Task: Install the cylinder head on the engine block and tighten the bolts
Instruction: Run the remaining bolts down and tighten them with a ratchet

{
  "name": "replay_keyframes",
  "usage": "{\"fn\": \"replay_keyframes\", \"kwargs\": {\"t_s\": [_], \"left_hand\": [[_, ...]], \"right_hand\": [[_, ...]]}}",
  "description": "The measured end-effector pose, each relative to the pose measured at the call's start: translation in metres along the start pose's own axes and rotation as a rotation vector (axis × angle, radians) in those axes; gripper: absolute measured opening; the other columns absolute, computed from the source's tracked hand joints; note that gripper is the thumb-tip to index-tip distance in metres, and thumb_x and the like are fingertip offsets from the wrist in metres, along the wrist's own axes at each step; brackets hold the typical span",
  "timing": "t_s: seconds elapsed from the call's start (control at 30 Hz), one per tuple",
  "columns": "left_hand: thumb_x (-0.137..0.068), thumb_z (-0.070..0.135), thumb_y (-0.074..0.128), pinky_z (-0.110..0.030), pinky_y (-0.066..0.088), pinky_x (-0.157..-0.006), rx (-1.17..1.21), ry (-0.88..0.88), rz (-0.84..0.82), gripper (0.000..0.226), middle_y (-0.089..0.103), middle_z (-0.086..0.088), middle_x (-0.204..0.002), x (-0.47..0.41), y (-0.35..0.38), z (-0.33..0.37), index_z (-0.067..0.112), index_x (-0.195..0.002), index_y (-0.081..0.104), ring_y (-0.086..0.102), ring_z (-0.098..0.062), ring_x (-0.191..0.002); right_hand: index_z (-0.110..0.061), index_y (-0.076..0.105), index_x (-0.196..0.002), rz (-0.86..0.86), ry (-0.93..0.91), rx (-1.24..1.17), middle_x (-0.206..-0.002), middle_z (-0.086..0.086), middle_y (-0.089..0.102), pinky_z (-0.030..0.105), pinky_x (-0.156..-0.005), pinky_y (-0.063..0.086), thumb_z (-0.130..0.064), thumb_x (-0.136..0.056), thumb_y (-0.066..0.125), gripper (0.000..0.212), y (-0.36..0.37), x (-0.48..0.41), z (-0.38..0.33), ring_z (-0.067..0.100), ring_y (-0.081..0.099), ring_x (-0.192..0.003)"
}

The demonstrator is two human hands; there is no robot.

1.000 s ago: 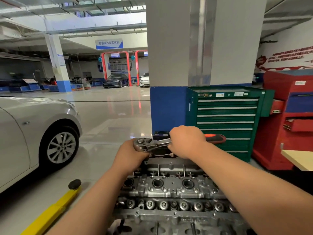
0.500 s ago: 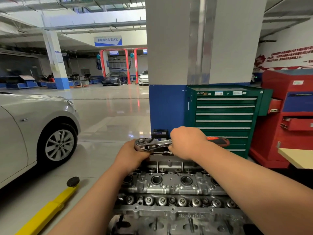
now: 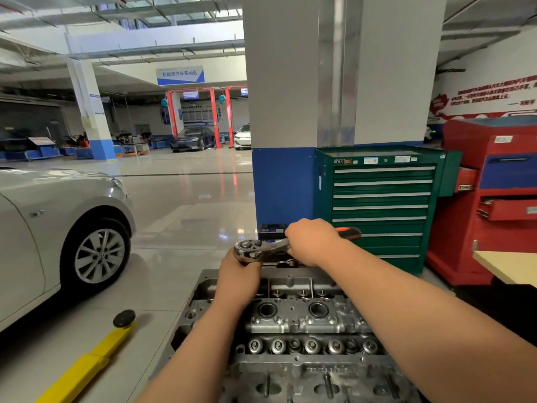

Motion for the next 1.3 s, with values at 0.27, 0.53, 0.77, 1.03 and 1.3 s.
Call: {"fn": "replay_keyframes", "kwargs": {"t_s": [0.27, 0.53, 0.77, 1.03, 1.3], "left_hand": [[-0.086, 0.004, 0.053, 0.0, 0.039, -0.058, -0.087, 0.075, 0.001, 0.025, 0.069, 0.008, -0.09, 0.008, -0.002, 0.006, 0.018, -0.101, 0.067, 0.057, 0.011, -0.07], [-0.086, 0.002, 0.048, -0.008, 0.036, -0.048, -0.233, 0.125, 0.033, 0.031, 0.058, 0.006, -0.06, 0.006, -0.002, 0.012, 0.022, -0.062, 0.053, 0.052, 0.001, -0.055], [-0.087, 0.007, 0.05, -0.005, 0.035, -0.046, -0.196, 0.075, 0.031, 0.023, 0.059, 0.008, -0.064, 0.0, 0.001, 0.002, 0.021, -0.07, 0.057, 0.052, 0.004, -0.054], [-0.084, 0.011, 0.048, -0.018, 0.035, -0.051, -0.192, 0.019, 0.092, 0.014, 0.063, 0.004, -0.077, -0.003, -0.002, -0.003, 0.013, -0.09, 0.061, 0.053, -0.007, -0.065], [-0.082, 0.01, 0.048, -0.024, 0.034, -0.051, -0.216, -0.021, 0.107, 0.02, 0.063, 0.0, -0.078, 0.0, -0.003, -0.003, 0.009, -0.095, 0.062, 0.049, -0.011, -0.061]], "right_hand": [[-0.02, 0.057, -0.103, -0.007, 0.12, -0.053, -0.093, 0.002, 0.06, 0.036, -0.074, 0.03, -0.024, -0.094, 0.048, 0.013, -0.006, 0.035, -0.002, 0.026, 0.054, -0.083], [-0.009, 0.04, -0.128, -0.034, 0.221, -0.111, -0.125, 0.013, 0.055, 0.041, -0.092, 0.032, -0.03, -0.093, 0.05, 0.041, -0.015, 0.092, -0.035, 0.03, 0.053, -0.113], [-0.014, 0.061, -0.105, -0.046, 0.084, -0.135, -0.11, 0.008, 0.064, 0.036, -0.071, 0.041, -0.021, -0.089, 0.05, 0.02, -0.006, 0.02, -0.007, 0.029, 0.059, -0.091], [-0.02, 0.05, -0.08, 0.129, -0.027, -0.095, -0.087, 0.002, 0.061, 0.035, -0.073, 0.03, -0.021, -0.083, 0.052, 0.004, -0.001, -0.027, -0.014, 0.026, 0.051, -0.077], [-0.019, 0.05, -0.083, 0.039, 0.051, -0.085, -0.081, 0.0, 0.049, 0.036, -0.078, 0.03, -0.018, -0.087, 0.05, 0.004, 0.0, -0.014, -0.013, 0.023, 0.046, -0.077]]}}
Point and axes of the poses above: each hand's wrist, its own x-axis away from the middle knuckle, its own y-axis out of the palm, z = x × y, the point moved 9 cm from there along -x, towards the middle knuckle
